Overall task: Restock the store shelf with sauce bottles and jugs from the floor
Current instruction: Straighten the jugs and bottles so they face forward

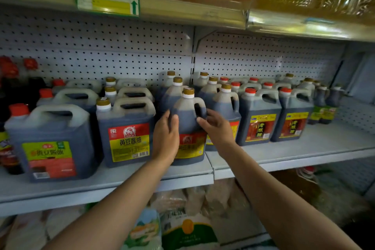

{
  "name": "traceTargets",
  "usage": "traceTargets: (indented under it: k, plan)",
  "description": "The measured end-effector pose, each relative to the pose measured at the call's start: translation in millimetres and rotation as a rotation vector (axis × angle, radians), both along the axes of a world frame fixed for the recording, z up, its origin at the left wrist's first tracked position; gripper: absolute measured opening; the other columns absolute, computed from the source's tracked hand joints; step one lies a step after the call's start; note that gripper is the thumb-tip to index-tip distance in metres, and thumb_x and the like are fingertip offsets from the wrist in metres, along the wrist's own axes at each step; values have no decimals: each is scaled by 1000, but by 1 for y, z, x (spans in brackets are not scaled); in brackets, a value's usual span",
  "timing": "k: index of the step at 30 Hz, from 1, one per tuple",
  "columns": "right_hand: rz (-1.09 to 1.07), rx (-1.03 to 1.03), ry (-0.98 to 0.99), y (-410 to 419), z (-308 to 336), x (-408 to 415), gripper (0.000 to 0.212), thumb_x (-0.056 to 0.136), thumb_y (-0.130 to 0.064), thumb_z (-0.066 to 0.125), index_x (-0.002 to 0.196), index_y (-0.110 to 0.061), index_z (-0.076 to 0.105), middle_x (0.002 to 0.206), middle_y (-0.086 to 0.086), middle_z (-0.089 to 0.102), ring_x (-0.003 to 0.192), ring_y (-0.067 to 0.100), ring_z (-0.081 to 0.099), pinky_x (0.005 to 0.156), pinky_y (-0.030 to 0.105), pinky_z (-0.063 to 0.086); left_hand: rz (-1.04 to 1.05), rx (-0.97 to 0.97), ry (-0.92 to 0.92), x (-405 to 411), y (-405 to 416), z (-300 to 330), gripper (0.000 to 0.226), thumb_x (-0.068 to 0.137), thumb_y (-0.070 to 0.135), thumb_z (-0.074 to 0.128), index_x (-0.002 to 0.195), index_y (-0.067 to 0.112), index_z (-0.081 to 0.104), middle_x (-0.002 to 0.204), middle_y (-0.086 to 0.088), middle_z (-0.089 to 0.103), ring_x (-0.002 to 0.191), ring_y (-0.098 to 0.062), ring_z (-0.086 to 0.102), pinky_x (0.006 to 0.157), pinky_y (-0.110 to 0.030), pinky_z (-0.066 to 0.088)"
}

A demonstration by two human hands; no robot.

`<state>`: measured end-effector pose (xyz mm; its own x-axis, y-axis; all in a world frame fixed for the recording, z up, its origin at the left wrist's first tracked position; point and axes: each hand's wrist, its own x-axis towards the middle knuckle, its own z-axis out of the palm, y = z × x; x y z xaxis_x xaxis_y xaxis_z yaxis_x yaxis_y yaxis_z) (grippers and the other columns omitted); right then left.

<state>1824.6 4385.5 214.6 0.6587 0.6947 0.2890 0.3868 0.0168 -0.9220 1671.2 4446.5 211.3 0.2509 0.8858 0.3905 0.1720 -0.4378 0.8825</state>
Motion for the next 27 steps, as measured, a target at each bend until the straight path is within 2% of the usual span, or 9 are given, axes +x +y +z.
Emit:
traceTargets:
  k: [4, 7, 9, 11, 13, 17, 21, 27]
  plan:
    - [-4, 44, 118, -8, -23, -4, 27, 87, -30, 80, 111, -29, 67, 97, -7, 74, 100, 17, 71, 91, 38, 58, 72, -49, 49, 0, -4, -30, 54, 103, 47, 40, 153, 27, 33, 151, -6, 44, 137, -27, 43, 108, -39, 36]
    - [27, 8, 168, -12, -36, -6, 40, 86, -30, 81, 122, -30, 62, 98, -8, 72, 99, 15, 69, 93, 38, 57, 133, -112, 64, 3, -10, -42, 58, 101, 46, 47, 154, 27, 31, 151, -6, 45, 136, -30, 44, 107, -41, 38]
    - [40, -33, 173, -12, -46, -5, 35, 85, -34, 81, 115, -29, 65, 100, -5, 75, 99, 18, 71, 93, 42, 58, 176, -164, 72, 6, -11, -47, 61, 98, 49, 51, 151, 23, 37, 146, -9, 50, 132, -31, 47, 106, -43, 41]
    - [33, -82, 177, -13, -52, -7, 41, 85, -41, 80, 119, -23, 67, 102, -3, 75, 101, 20, 72, 87, 37, 58, 216, -238, 75, 9, -10, -50, 64, 94, 54, 56, 146, 19, 44, 139, -10, 55, 126, -32, 52, 103, -45, 45]
    - [-23, -146, 118, -15, -55, -9, 48, 86, -51, 75, 123, -20, 67, 106, -3, 74, 103, 20, 70, 82, 29, 51, 258, -297, 98, 11, -12, -54, 66, 91, 57, 58, 142, 17, 48, 136, -10, 58, 123, -32, 54, 100, -44, 46]
    - [-101, -228, 28, -19, -56, -17, 53, 88, -65, 65, 124, -25, 66, 111, -4, 73, 106, 23, 67, 81, 31, 44, 321, -327, 190, 12, -18, -57, 71, 91, 64, 53, 147, 20, 44, 144, -6, 53, 131, -31, 50, 101, -43, 43]
    - [-124, -302, -33, -21, -52, -17, 52, 90, -68, 58, 122, -27, 65, 111, -3, 73, 107, 26, 67, 79, 32, 40, 335, -376, 221, 15, -19, -56, 75, 91, 68, 49, 150, 25, 39, 153, -4, 45, 138, -31, 44, 107, -46, 39]
    - [-168, -354, -120, -8, -47, -16, 49, 94, -65, 54, 112, -21, 68, 106, 2, 72, 105, 28, 66, 77, 30, 37, 350, -407, 167, 23, -6, -57, 74, 89, 68, 52, 149, 26, 43, 153, -3, 45, 137, -31, 44, 108, -47, 40]
